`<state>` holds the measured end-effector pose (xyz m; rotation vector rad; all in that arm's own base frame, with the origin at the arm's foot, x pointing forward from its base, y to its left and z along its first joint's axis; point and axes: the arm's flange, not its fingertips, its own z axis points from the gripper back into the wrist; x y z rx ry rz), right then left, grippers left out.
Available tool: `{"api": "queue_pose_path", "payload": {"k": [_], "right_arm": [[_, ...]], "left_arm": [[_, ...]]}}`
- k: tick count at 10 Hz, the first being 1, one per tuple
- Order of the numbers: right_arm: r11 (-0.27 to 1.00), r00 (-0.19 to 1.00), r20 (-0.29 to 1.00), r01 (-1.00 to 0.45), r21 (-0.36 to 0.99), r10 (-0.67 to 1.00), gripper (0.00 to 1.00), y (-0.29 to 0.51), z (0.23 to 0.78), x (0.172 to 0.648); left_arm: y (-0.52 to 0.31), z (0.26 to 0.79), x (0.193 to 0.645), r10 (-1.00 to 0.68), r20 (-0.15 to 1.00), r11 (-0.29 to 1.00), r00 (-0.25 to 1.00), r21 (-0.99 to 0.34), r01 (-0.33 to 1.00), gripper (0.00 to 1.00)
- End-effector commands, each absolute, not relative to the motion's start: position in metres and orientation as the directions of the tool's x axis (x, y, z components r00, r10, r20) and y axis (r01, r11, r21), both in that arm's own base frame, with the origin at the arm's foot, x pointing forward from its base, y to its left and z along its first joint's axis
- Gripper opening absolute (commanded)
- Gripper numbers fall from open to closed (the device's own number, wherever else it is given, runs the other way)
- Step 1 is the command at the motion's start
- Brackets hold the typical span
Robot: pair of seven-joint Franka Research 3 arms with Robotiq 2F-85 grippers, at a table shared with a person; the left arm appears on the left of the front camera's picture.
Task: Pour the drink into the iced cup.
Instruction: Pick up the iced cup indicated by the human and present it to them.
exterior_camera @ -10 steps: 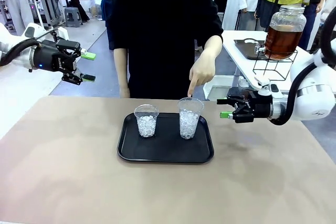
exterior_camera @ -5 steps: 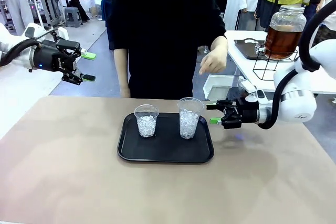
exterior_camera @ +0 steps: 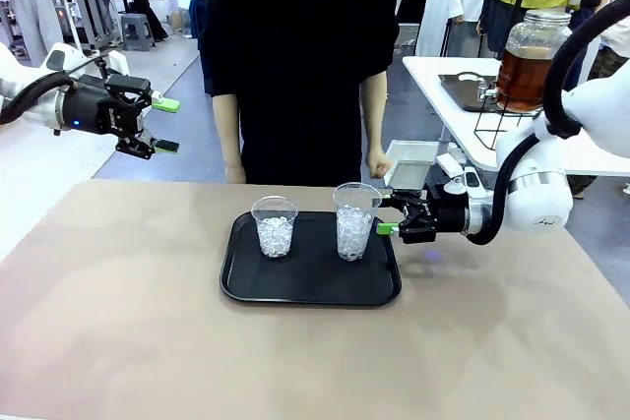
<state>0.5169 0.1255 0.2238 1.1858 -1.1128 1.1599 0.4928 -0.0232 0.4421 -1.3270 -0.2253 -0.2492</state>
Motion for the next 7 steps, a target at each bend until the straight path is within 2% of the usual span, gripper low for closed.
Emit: {"api": "queue_pose_path", "payload": {"k": [1,7], "right_arm": [[0.06,0.066,0.995,-0.996,0.062,0.069,1.0,0.137,0.221,0.524],[0.031,0.103,0.993,-0.994,0.101,0.064,1.0,0.156,0.222,0.525]], "left_arm": [[-0.023,0.443,0.492,-0.052,0.311,0.221,0.949,-0.923,0.315,1.0],[-0.023,0.443,0.492,-0.052,0.311,0.221,0.949,-0.923,0.315,1.0]]}}
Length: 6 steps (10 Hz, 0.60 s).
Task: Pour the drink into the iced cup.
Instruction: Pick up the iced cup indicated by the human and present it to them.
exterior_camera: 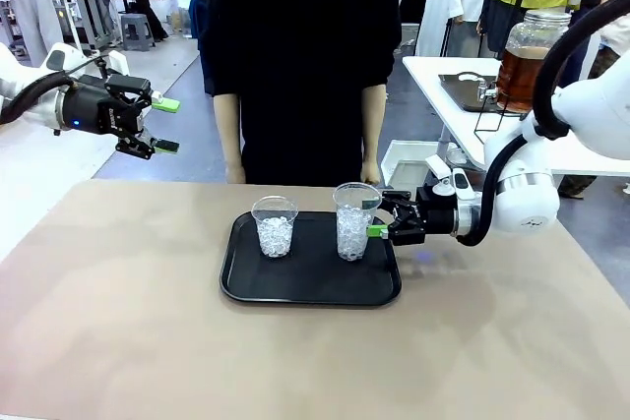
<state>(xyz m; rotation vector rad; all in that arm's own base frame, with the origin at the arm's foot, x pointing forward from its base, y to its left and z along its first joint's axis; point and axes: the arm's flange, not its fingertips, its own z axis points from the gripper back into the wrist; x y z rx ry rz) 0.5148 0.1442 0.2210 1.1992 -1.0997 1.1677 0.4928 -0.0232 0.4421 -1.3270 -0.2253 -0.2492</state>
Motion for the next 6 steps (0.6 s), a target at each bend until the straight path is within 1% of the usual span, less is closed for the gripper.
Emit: {"api": "queue_pose_path", "payload": {"k": [1,3,6], "right_arm": [[0.018,0.113,0.992,-0.994,0.112,0.063,1.0,0.16,0.221,0.525],[-0.005,0.126,0.99,-0.992,0.127,0.069,1.0,0.173,0.222,0.525],[0.001,0.13,0.988,-0.991,0.13,0.087,1.0,0.188,0.223,0.529]], "left_arm": [[-0.023,0.443,0.492,-0.052,0.311,0.221,0.949,-0.923,0.315,1.0],[-0.023,0.443,0.492,-0.052,0.311,0.221,0.949,-0.923,0.315,1.0],[-0.023,0.443,0.492,-0.052,0.311,0.221,0.949,-0.923,0.315,1.0]]}}
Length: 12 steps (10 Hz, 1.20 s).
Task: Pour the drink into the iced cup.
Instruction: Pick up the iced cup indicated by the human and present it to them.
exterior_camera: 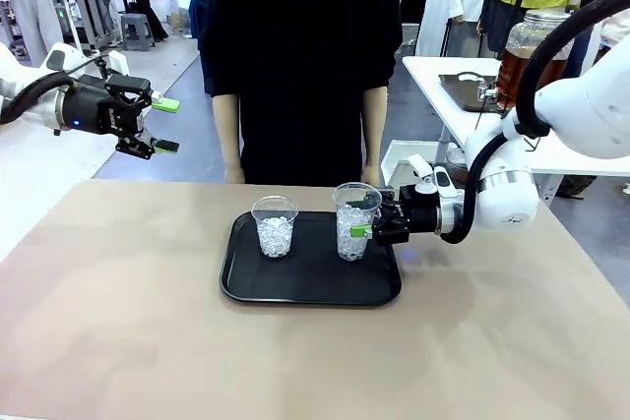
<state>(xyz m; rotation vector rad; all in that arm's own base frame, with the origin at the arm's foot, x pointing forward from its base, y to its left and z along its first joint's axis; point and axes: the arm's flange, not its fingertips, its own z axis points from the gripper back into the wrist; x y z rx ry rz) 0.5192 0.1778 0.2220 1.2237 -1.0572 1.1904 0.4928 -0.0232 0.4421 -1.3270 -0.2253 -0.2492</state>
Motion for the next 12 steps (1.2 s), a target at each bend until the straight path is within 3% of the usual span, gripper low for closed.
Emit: {"api": "queue_pose_path", "payload": {"k": [1,2,4,9,12], "right_arm": [[0.001,0.133,0.987,-0.991,0.134,0.091,1.0,0.19,0.224,0.529],[-0.009,0.145,0.985,-0.989,0.147,0.095,0.96,0.19,0.225,0.526],[0.007,0.144,0.986,-0.99,0.144,0.083,0.62,0.187,0.225,0.528],[-0.015,0.159,0.985,-0.987,0.16,0.062,0.62,0.186,0.237,0.529],[-0.046,0.137,0.99,-0.989,0.137,0.018,0.62,0.179,0.272,0.547]], "left_arm": [[-0.023,0.443,0.492,-0.052,0.311,0.221,0.949,-0.923,0.315,1.0],[-0.023,0.443,0.492,-0.052,0.311,0.221,0.949,-0.923,0.315,1.0],[-0.023,0.443,0.492,-0.052,0.311,0.221,0.949,-0.923,0.315,1.0],[-0.023,0.443,0.492,-0.052,0.311,0.221,0.949,-0.923,0.315,1.0],[-0.023,0.443,0.492,-0.052,0.311,0.221,0.949,-0.923,0.315,1.0]]}}
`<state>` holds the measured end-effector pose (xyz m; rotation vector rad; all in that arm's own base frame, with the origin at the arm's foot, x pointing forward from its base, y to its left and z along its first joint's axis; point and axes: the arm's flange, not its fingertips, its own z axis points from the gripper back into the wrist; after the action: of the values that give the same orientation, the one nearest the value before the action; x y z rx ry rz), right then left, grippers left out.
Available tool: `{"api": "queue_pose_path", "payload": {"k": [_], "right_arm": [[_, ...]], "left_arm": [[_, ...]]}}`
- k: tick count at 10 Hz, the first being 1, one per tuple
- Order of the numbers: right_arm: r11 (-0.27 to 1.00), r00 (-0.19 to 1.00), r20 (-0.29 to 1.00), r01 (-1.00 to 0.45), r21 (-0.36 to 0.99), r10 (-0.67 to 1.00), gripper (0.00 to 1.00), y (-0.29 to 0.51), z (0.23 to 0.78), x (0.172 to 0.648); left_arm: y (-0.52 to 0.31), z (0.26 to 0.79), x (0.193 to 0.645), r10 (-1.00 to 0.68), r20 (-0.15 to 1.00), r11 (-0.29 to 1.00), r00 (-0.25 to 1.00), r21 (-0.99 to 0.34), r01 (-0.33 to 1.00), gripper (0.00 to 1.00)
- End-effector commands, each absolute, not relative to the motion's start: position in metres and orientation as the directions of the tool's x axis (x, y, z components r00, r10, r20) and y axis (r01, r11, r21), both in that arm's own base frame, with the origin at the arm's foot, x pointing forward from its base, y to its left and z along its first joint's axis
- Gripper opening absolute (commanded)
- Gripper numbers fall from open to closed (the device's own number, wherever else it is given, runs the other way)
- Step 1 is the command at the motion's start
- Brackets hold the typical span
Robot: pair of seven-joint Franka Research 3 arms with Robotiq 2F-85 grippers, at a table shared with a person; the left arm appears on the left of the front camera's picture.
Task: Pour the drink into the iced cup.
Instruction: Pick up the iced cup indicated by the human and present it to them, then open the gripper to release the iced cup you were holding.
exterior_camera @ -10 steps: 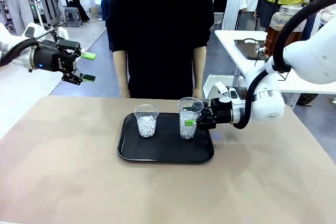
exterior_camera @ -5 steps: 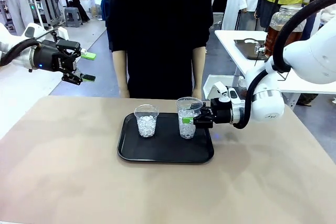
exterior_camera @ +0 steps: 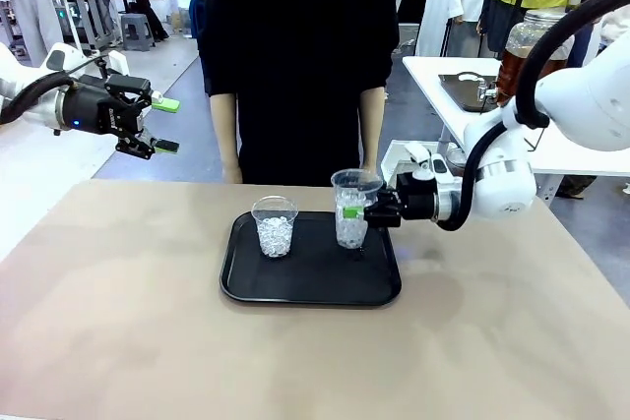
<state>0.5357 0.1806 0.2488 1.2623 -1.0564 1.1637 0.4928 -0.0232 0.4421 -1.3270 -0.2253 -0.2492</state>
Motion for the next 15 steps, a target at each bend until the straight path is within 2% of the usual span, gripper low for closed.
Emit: {"api": "queue_pose_path", "payload": {"k": [1,6,8,9,15], "right_arm": [[-0.054,0.107,0.994,-0.993,0.108,0.012,0.62,0.178,0.29,0.558],[-0.092,0.11,0.993,-0.989,0.114,0.048,0.62,0.19,0.35,0.604],[-0.106,0.131,0.989,-0.985,0.137,0.065,0.62,0.192,0.354,0.602],[-0.076,0.087,0.996,-0.993,0.089,0.038,0.62,0.186,0.351,0.598],[-0.076,0.087,0.996,-0.993,0.089,0.038,0.62,0.186,0.351,0.598]], "left_arm": [[-0.023,0.443,0.492,-0.052,0.311,0.221,0.949,-0.923,0.315,1.0],[-0.023,0.443,0.492,-0.052,0.311,0.221,0.949,-0.923,0.315,1.0],[-0.023,0.443,0.492,-0.052,0.311,0.221,0.949,-0.923,0.315,1.0],[-0.023,0.443,0.492,-0.052,0.311,0.221,0.949,-0.923,0.315,1.0],[-0.023,0.443,0.492,-0.052,0.311,0.221,0.949,-0.923,0.315,1.0]]}}
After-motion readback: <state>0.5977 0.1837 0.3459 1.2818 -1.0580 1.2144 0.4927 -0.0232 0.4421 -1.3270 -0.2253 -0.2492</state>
